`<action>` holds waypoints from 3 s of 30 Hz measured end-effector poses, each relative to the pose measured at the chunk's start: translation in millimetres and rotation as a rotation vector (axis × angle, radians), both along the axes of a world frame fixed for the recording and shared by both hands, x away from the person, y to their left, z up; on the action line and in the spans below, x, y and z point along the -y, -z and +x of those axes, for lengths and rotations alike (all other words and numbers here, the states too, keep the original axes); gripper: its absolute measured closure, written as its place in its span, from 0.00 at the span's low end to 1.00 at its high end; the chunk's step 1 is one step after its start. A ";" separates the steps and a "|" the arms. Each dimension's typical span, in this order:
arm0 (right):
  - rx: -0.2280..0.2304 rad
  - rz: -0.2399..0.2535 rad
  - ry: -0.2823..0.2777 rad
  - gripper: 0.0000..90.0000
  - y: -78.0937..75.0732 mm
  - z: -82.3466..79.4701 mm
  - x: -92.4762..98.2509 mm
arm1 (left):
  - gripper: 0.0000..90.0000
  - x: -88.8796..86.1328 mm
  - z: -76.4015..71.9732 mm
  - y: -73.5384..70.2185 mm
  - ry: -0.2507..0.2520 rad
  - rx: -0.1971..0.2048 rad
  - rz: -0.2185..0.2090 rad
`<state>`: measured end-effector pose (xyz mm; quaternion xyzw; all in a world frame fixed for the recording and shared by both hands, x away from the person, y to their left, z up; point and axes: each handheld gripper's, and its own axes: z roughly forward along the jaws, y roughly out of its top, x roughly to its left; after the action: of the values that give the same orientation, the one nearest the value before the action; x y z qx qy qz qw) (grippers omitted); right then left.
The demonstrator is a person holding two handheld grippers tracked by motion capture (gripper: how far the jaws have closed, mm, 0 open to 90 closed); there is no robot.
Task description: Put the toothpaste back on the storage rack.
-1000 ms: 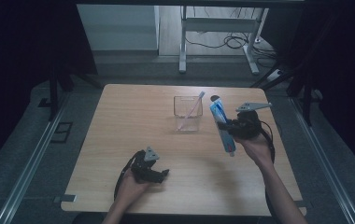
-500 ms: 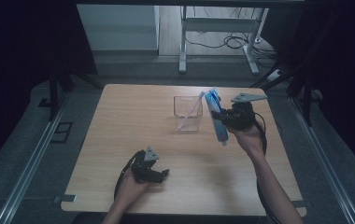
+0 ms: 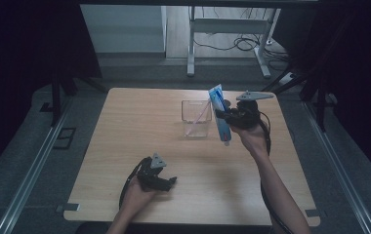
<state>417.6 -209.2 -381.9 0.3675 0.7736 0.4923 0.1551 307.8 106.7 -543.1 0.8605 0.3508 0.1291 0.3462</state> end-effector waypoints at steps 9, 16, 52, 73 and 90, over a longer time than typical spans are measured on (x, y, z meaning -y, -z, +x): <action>0.010 0.032 -0.007 0.80 -7.3 9.4 -8.5 | 0.15 -0.2 0.2 -0.1 0.004 0.000 0.002; 0.022 0.029 -0.011 0.80 -14.7 14.1 -17.7 | 0.15 -0.3 0.2 -0.1 0.004 0.000 0.003; 0.069 0.057 -0.009 0.80 -27.6 53.7 -59.1 | 0.15 -0.2 0.2 0.1 0.002 0.001 0.001; 0.092 -0.008 -0.001 0.80 -3.7 78.7 -74.0 | 0.15 -0.2 0.2 0.1 0.003 0.000 0.000; 0.098 -0.032 0.019 0.80 15.0 86.7 -76.4 | 0.15 -0.3 0.1 -0.1 0.003 -0.001 0.004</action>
<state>504.4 -132.8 -396.9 0.3478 0.7695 0.4957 0.2031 307.9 107.0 -543.0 0.8617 0.3495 0.1287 0.3447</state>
